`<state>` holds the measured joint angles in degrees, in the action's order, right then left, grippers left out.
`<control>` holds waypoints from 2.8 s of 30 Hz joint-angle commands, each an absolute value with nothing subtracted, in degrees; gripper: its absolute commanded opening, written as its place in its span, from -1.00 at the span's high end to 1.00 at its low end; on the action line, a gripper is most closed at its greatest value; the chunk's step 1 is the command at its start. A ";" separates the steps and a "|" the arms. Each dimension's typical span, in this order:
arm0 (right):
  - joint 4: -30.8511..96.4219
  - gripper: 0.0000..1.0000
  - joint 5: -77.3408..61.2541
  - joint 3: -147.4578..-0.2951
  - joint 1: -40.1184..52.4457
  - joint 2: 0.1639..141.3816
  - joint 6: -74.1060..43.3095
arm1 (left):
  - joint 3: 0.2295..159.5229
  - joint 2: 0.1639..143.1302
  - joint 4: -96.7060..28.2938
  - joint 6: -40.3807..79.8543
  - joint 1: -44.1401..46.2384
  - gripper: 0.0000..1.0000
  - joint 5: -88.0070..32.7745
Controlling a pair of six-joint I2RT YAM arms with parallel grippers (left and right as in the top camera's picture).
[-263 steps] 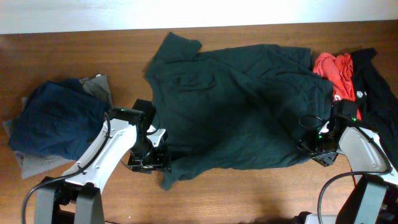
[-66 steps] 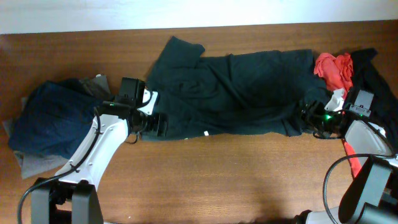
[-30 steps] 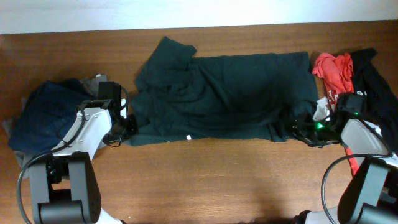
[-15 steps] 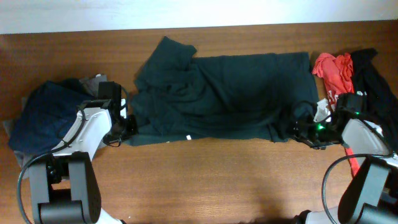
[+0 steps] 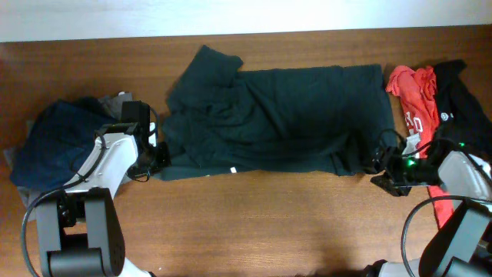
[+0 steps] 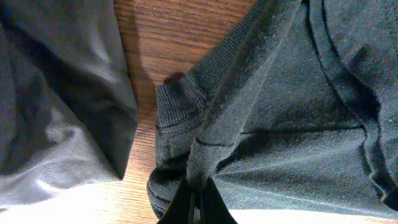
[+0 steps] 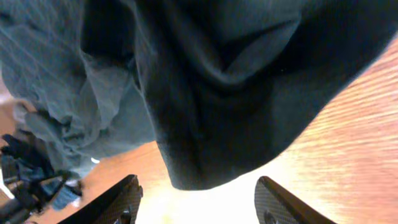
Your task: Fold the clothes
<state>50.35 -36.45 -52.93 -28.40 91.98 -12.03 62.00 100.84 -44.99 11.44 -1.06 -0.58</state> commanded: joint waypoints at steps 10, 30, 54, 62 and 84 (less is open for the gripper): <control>39.29 0.41 -37.76 -48.73 -27.59 91.11 -25.63 | 61.65 100.60 -45.06 11.94 -1.19 1.00 -0.40; 28.38 0.91 -32.34 -53.69 -35.55 91.11 -12.45 | 61.67 100.60 -45.80 11.92 -3.99 0.99 0.43; 47.77 -0.32 -37.28 -53.34 -36.23 91.39 -7.84 | 61.67 100.60 -46.06 11.94 -4.29 1.00 0.19; 42.61 -0.09 -28.69 -47.66 -27.11 91.50 -14.79 | 61.67 100.60 -46.06 11.94 -4.29 1.00 0.19; 33.54 0.92 -26.44 -43.86 -23.31 89.17 -15.57 | 61.67 100.60 -46.11 11.94 -4.29 0.99 -1.28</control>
<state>32.32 -27.00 -43.48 -23.53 91.72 -20.08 62.00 100.84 -45.98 11.44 -3.79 -1.04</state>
